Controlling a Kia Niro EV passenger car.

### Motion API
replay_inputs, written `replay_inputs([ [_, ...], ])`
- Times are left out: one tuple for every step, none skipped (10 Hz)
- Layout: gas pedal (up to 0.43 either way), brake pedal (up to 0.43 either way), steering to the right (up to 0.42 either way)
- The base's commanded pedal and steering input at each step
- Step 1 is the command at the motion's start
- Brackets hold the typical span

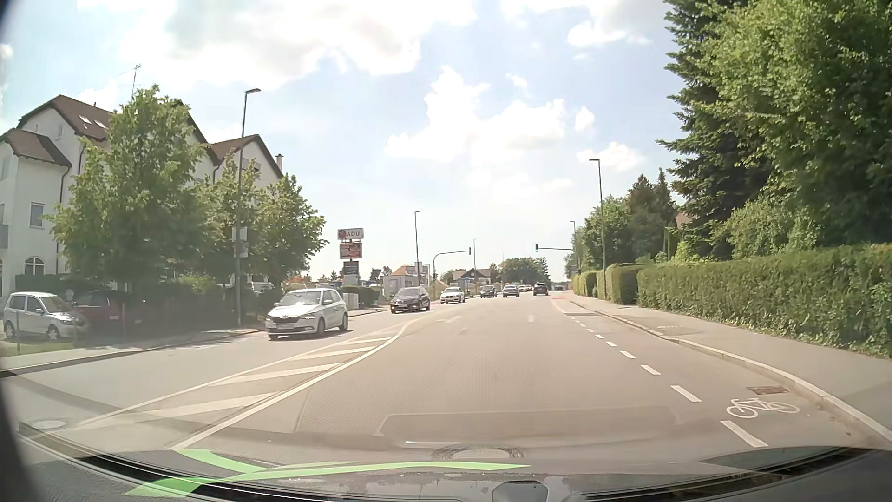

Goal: Follow the waypoints while adhering to traffic rules and regulations

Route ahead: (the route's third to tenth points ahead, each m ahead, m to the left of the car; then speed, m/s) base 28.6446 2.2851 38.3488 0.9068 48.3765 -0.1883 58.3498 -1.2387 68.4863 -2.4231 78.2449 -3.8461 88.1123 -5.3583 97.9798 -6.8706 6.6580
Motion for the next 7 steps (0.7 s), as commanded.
replay_inputs([
  [0.228,0.0,0.055],
  [0.228,0.0,0.05],
  [0.228,0.0,0.047],
  [0.228,0.0,0.043],
  [0.228,0.0,0.039],
  [0.228,0.0,0.036],
  [0.228,0.0,0.034],
])
